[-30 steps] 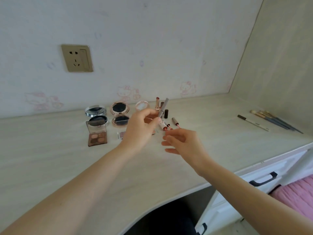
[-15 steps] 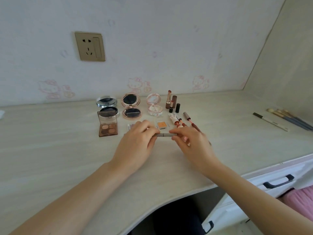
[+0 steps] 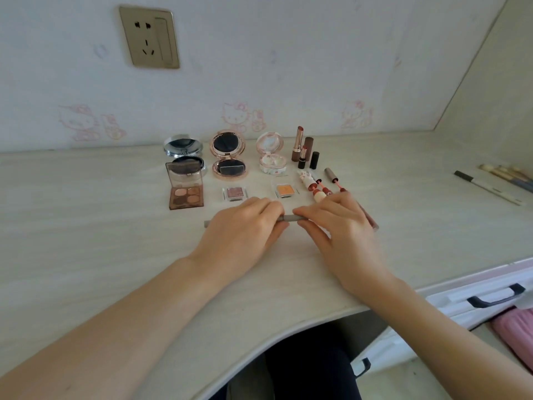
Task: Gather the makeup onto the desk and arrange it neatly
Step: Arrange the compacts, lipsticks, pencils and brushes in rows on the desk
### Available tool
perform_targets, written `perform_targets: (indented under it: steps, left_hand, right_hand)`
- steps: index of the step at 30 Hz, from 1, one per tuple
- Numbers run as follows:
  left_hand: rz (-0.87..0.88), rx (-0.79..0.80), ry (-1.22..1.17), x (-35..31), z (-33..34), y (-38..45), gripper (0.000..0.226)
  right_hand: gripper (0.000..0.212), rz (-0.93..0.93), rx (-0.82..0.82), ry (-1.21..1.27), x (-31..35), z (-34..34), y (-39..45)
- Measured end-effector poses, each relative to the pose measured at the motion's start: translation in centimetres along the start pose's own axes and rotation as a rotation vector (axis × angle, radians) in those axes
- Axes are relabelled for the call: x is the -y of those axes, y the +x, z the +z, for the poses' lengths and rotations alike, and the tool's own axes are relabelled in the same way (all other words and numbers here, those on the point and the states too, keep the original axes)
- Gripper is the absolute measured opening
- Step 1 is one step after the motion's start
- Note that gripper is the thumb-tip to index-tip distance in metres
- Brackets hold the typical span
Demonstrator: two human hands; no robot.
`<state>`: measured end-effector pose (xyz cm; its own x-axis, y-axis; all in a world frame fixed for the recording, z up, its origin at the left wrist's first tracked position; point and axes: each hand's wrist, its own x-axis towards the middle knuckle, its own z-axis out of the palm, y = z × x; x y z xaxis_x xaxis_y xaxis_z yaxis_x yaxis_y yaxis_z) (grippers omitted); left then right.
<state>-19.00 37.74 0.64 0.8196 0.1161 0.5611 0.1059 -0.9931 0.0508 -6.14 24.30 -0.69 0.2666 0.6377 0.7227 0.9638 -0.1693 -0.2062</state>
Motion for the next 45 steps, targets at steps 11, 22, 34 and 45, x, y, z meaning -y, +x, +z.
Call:
perform_targets:
  steps: [11, 22, 34, 45]
  left_hand:
    - [-0.041, 0.105, -0.022, 0.8, 0.6, -0.4, 0.035]
    - [-0.089, 0.128, -0.051, 1.2, 0.0, -0.4, 0.045]
    - [-0.041, -0.046, -0.111, 1.3, 0.0, -0.5, 0.023]
    - [-0.195, -0.174, -0.19, 0.8, -0.4, -0.4, 0.034]
  right_hand:
    - [0.015, -0.108, -0.067, -0.05, -0.1, 0.0, -0.2]
    - [0.015, -0.043, -0.046, 0.016, -0.2, 0.0, -0.4]
    - [0.021, 0.251, -0.101, 0.167, -0.6, -0.2, -0.1]
    - [0.015, 0.646, -0.102, 0.483, -1.8, -0.5, 0.1]
